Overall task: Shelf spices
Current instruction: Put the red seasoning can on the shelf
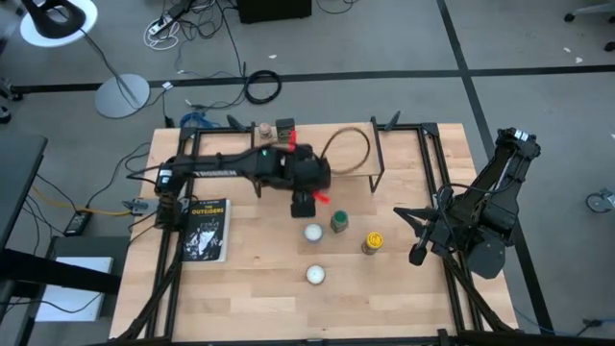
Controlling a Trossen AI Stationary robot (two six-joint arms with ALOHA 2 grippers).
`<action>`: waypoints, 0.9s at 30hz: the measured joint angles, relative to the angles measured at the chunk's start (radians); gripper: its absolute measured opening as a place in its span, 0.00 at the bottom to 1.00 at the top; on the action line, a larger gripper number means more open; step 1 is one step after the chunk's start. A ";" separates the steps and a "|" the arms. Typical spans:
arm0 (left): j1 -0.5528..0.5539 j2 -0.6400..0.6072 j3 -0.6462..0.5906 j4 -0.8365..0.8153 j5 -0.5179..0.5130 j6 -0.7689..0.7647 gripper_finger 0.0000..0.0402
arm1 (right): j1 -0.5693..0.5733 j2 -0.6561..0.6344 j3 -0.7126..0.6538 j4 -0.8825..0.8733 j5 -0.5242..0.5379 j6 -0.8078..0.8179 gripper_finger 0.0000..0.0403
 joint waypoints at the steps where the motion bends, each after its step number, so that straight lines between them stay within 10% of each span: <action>1: 0.016 0.000 0.010 0.000 -0.003 0.022 0.53 | 0.000 0.000 0.000 0.000 0.000 0.000 0.01; 27: 0.458 0.000 0.031 0.129 0.291 0.309 0.53 | 0.000 0.000 0.000 0.000 -0.009 -0.007 0.01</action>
